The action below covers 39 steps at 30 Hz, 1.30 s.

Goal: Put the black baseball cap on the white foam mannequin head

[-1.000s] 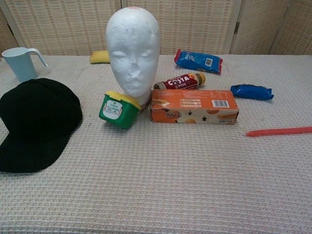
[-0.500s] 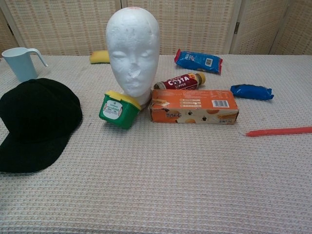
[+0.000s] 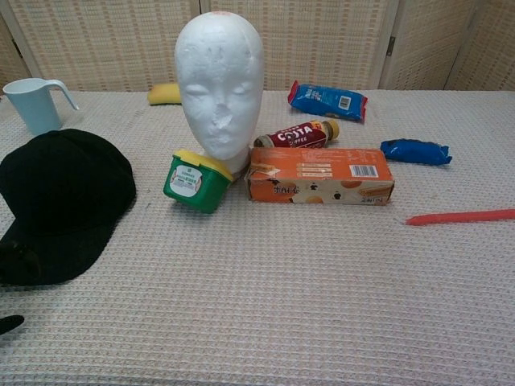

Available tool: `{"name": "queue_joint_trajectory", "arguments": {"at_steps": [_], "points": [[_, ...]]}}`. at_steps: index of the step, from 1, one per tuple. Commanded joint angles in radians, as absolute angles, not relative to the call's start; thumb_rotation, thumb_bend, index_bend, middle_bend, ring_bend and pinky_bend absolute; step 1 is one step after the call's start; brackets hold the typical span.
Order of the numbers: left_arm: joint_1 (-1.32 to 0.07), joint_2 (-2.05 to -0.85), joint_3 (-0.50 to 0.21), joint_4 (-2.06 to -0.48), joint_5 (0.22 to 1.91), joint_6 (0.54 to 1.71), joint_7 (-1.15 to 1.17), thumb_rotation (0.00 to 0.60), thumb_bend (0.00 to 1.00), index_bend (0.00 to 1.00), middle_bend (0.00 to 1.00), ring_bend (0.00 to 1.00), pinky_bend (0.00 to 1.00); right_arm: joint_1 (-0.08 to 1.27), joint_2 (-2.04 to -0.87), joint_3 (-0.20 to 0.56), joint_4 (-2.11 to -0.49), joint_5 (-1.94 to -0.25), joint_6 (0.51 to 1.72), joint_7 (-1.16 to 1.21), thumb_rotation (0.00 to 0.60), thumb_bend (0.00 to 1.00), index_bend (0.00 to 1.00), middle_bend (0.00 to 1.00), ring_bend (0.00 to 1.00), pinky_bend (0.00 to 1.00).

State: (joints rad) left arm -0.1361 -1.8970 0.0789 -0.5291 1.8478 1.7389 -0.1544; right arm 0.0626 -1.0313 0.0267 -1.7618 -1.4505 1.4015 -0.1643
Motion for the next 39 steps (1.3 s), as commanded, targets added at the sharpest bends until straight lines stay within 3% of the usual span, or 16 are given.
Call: {"name": "queue_joint_trajectory", "arguments": {"at_steps": [1,10,24,33,39], "points": [[-0.157,-1.946,0.068,-0.444,1.818,1.717,-0.172,0.600,0.24,0.52,1.00,1.00,1.00,0.063,-1.033,0.029,-1.762,-1.445,1.402,-0.171,0.600,0.09,0.00,0.00,0.00,0.00],[-0.186,-2.007,0.057,-0.294,1.771,1.695,-0.196,0.600,0.24,0.52,1.00,1.00,1.00,0.070,-1.025,0.026,-1.770,-1.428,1.380,-0.179,0.600,0.09,0.00,0.00,0.00,0.00],[-0.209,-2.042,0.040,-0.214,1.705,1.659,-0.224,0.600,0.30,0.53,1.00,1.00,1.00,0.077,-1.009,0.017,-1.788,-1.422,1.357,-0.176,0.600,0.09,0.00,0.00,0.00,0.00],[-0.237,-2.059,0.019,-0.177,1.664,1.663,-0.234,0.600,0.47,0.63,1.00,1.00,1.00,0.083,-0.996,0.010,-1.796,-1.422,1.341,-0.168,0.600,0.09,0.00,0.00,0.00,0.00],[-0.264,-2.054,-0.019,-0.176,1.622,1.676,-0.244,0.600,0.50,0.68,1.00,1.00,1.00,0.088,-0.992,0.005,-1.800,-1.421,1.327,-0.170,0.600,0.09,0.00,0.00,0.00,0.00]]}}
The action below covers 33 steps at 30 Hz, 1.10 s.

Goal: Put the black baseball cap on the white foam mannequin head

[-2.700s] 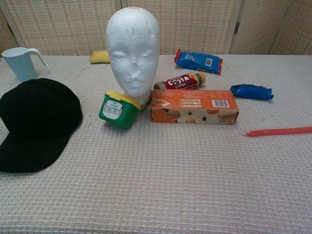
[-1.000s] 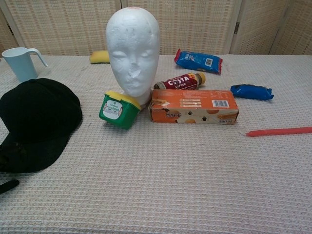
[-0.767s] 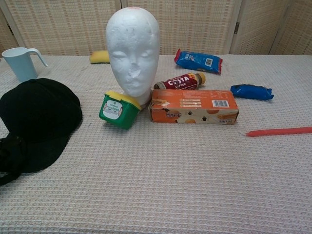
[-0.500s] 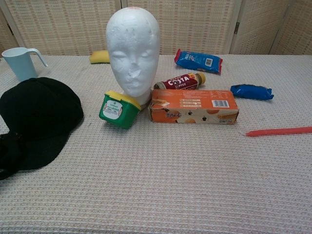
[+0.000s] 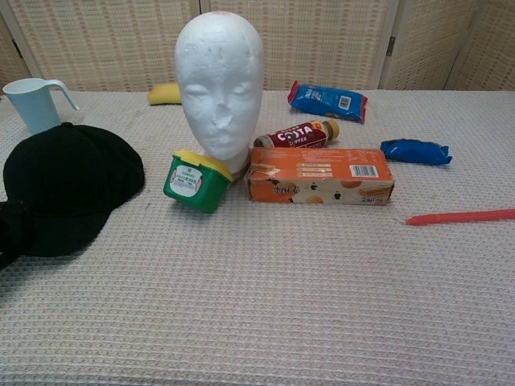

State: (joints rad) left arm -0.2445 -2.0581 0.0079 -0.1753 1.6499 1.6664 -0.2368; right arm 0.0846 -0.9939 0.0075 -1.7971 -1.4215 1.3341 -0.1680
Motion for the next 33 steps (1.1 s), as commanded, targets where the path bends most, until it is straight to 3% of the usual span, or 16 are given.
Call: {"name": "queue_joint_trajectory", "arguments": {"at_steps": [1,19,33], "points": [[-0.270,-2.052,-0.025,-0.176,1.615,1.680,-0.246,0.600,0.51,0.69,1.00,1.00,1.00,0.089,-0.990,0.004,-1.801,-1.421,1.324,-0.171,0.600,0.09,0.00,0.00,0.00,0.00],[-0.394,-1.936,-0.109,-0.278,1.553,1.877,-0.244,0.600,0.53,0.74,1.00,1.00,1.00,0.096,-0.972,-0.007,-1.814,-1.426,1.307,-0.154,0.600,0.09,0.00,0.00,0.00,0.00],[-0.546,-1.731,-0.202,-0.579,1.547,1.959,-0.074,0.600,0.56,0.75,1.00,1.00,1.00,0.099,-0.958,-0.011,-1.819,-1.428,1.300,-0.134,0.600,0.09,0.00,0.00,0.00,0.00]]}}
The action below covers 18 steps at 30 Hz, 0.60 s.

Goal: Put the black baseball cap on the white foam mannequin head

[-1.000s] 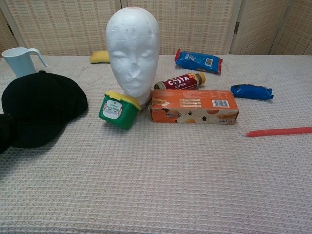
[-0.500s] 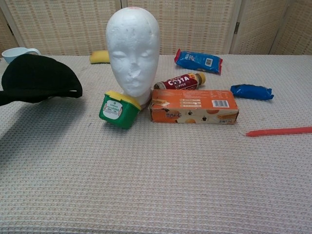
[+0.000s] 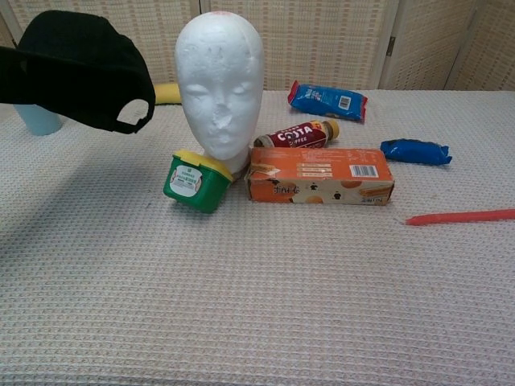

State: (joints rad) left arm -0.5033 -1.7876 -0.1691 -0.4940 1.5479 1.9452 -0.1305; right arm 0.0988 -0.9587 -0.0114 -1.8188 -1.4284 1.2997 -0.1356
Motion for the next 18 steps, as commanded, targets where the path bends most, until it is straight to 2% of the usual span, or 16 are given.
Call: {"name": "queue_joint_trajectory", "arguments": {"at_steps": [1,11,18], "points": [[-0.559,-1.712,-0.213,-0.618,1.547,1.958,-0.054,0.600,0.56,0.75,1.00,1.00,1.00,0.099,-0.957,-0.011,-1.819,-1.427,1.299,-0.133,0.600,0.09,0.00,0.00,0.00,0.00],[-0.694,-1.610,-0.297,-0.898,1.569,1.893,0.145,0.600,0.56,0.75,1.00,1.00,1.00,0.106,-0.946,-0.002,-1.816,-1.405,1.287,-0.110,0.600,0.09,0.00,0.00,0.00,0.00],[-0.783,-1.629,-0.313,-0.964,1.608,1.831,0.252,0.600,0.57,0.75,1.00,1.00,1.00,0.108,-0.938,0.006,-1.813,-1.388,1.283,-0.093,0.600,0.09,0.00,0.00,0.00,0.00]]}}
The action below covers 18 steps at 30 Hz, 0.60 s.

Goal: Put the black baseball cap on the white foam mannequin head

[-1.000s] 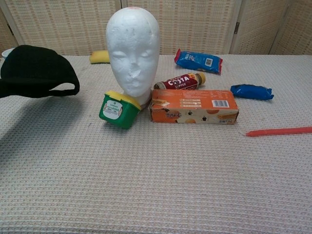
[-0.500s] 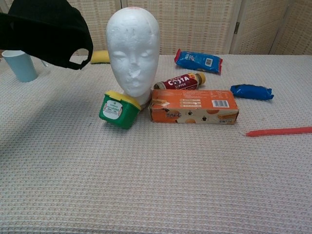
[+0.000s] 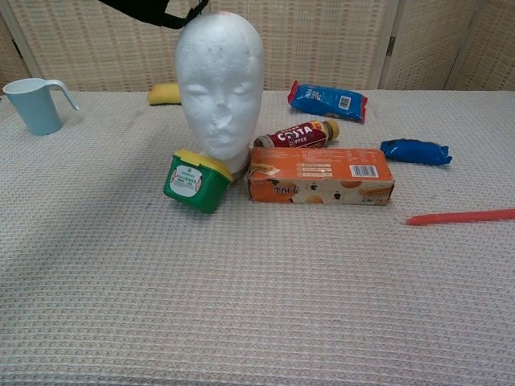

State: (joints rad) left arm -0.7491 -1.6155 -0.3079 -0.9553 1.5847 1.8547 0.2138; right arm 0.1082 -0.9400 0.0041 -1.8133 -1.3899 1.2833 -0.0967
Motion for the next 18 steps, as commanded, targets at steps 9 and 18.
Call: {"name": "queue_joint_trajectory", "arguments": {"at_steps": [9,18], "points": [[-0.853,-1.742,-0.284,-0.910,1.658,1.794,0.302,0.600,0.57,0.75,1.00,1.00,1.00,0.106,-0.922,0.020,-1.802,-1.364,1.290,-0.060,0.600,0.09,0.00,0.00,0.00,0.00],[-0.805,-1.835,-0.191,-0.864,1.696,1.796,0.297,0.600,0.58,0.75,1.00,1.00,1.00,0.095,-0.903,0.023,-1.803,-1.376,1.312,-0.023,0.600,0.09,0.00,0.00,0.00,0.00]]}}
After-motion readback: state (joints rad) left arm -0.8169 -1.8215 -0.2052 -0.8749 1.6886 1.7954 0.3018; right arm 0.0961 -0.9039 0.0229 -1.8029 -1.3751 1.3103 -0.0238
